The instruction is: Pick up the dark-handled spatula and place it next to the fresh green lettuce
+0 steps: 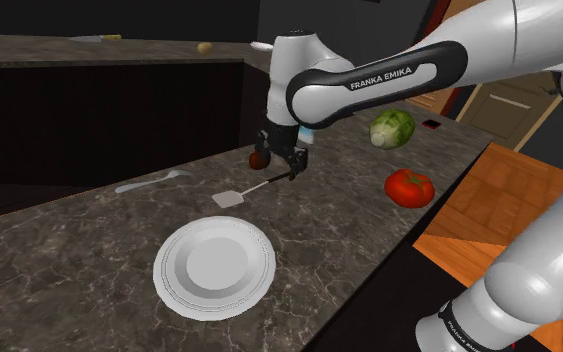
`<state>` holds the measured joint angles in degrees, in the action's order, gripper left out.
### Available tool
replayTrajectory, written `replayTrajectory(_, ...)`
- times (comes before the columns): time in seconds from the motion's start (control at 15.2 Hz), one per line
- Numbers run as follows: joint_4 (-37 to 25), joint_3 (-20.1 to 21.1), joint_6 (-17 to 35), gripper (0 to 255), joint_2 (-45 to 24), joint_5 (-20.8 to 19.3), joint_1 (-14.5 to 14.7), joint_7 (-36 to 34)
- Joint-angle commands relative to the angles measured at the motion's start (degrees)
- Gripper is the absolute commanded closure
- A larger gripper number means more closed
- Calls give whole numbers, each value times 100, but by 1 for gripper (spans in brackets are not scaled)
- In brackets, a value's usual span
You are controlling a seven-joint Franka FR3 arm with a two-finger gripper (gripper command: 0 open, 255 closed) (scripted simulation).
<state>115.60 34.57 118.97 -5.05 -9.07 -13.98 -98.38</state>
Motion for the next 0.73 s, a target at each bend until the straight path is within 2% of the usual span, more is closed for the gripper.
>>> replayTrajectory(0.0, -441, -25, -1, 0, -599, -319, 117, -788)
replayTrajectory(0.2, -1127, -233, -60, 0, -1376, -639, 354, -1662)
replayTrajectory(0.66, -949, -337, 316, 0, -1607, -801, 409, -1789)
